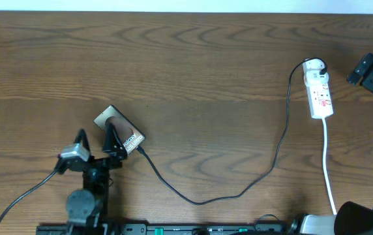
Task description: Plug charger to phone and switch on socket
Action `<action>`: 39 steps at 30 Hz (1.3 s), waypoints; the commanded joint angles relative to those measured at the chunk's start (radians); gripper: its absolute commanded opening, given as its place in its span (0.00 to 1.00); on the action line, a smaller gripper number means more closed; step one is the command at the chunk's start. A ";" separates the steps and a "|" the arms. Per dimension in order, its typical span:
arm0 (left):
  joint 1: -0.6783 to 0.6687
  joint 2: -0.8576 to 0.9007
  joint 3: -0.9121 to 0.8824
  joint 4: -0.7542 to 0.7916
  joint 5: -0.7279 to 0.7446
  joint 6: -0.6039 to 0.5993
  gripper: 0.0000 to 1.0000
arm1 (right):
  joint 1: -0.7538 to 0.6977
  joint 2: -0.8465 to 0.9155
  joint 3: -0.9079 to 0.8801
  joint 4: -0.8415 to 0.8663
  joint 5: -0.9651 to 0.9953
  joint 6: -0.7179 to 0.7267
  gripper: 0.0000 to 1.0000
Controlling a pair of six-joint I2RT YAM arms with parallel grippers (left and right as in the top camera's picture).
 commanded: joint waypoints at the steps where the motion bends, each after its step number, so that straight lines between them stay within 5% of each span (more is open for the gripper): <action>1: 0.004 -0.009 -0.021 -0.099 0.029 -0.008 0.87 | 0.002 -0.010 0.003 -0.001 0.011 0.009 0.99; 3: 0.004 -0.009 -0.021 -0.182 0.041 -0.008 0.86 | 0.002 -0.010 0.003 -0.001 0.011 0.009 0.99; 39: -0.001 -0.006 -0.021 -0.177 0.051 -0.008 0.86 | 0.002 -0.010 0.003 -0.001 0.011 0.009 0.99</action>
